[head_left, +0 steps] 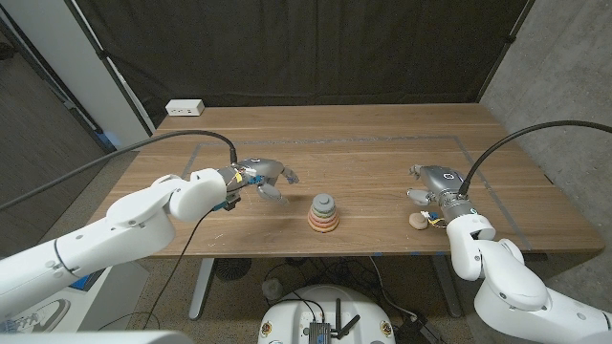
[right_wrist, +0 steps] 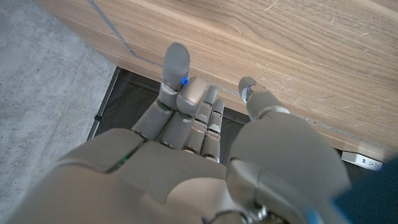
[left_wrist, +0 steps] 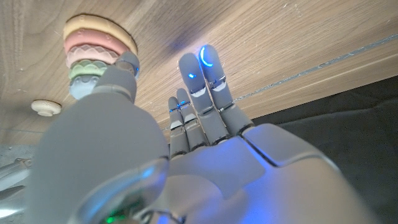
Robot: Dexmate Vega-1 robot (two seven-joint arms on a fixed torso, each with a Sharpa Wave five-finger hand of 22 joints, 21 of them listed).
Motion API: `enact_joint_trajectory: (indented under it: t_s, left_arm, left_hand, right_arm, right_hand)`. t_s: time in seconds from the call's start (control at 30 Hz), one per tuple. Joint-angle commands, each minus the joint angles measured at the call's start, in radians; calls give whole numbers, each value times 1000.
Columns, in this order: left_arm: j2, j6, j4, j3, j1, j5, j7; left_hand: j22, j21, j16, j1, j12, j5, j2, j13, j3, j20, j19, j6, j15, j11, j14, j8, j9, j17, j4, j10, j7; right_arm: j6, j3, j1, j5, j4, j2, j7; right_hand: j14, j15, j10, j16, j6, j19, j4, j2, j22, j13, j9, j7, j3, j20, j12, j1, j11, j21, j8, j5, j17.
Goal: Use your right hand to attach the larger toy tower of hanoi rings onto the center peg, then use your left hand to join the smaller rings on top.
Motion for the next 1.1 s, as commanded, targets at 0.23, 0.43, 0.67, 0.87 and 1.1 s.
enact_joint_trajectory:
  t_s: [0.23,0.43,0.67,0.87,1.1]
  left_arm:
    - [21,111,-26,-58,125,-23,183]
    - [29,135,-32,-75,151,-42,217]
    - [18,132,-21,-94,189,-61,296]
    - [12,135,-5,-94,213,-38,365]
    - [0,111,24,-120,241,-67,413]
  left_hand:
    - [1,2,1,5,13,6,15,-2,3,-144,7,20,-98,-3,10,11,1,5,-2,23,-8]
    - [1,2,-1,3,14,7,19,-5,5,-144,8,32,-98,-6,9,14,1,4,-2,33,-6]
    - [1,0,0,2,16,8,23,-7,7,-144,6,40,-98,-11,11,16,0,7,-2,42,-11]
    - [1,-1,-3,4,20,10,27,-10,11,-144,3,53,-98,-17,6,19,0,7,-5,61,-12]
    - [1,-1,-2,6,20,11,29,-11,13,-145,3,63,-98,-17,7,22,0,9,-7,69,-14]
  right_arm:
    - [-26,-3,-4,21,-20,-24,-34]
    - [-25,22,-30,49,-30,-32,-68]
    - [-10,38,-43,91,-26,-36,-95]
    - [-13,11,-21,87,-27,-43,-85]
    - [-21,-7,-10,78,-27,-29,-101]
  right_hand:
    - [11,-17,2,8,15,7,-1,6,2,-2,1,-6,7,-44,0,0,6,-1,3,6,5]
    - [10,-17,2,10,27,7,-2,6,2,-4,4,-13,9,-44,-1,0,7,-2,10,7,5]
    - [9,-17,1,12,24,7,-3,7,1,-4,6,-12,11,-44,-2,1,4,-3,10,9,5]
    - [8,-17,1,14,20,6,-4,7,2,-4,9,-11,14,-44,-2,1,6,-4,10,10,5]
    - [-1,-17,-3,8,17,5,-6,8,0,-5,12,-9,17,-44,-4,4,9,-6,10,12,-1]
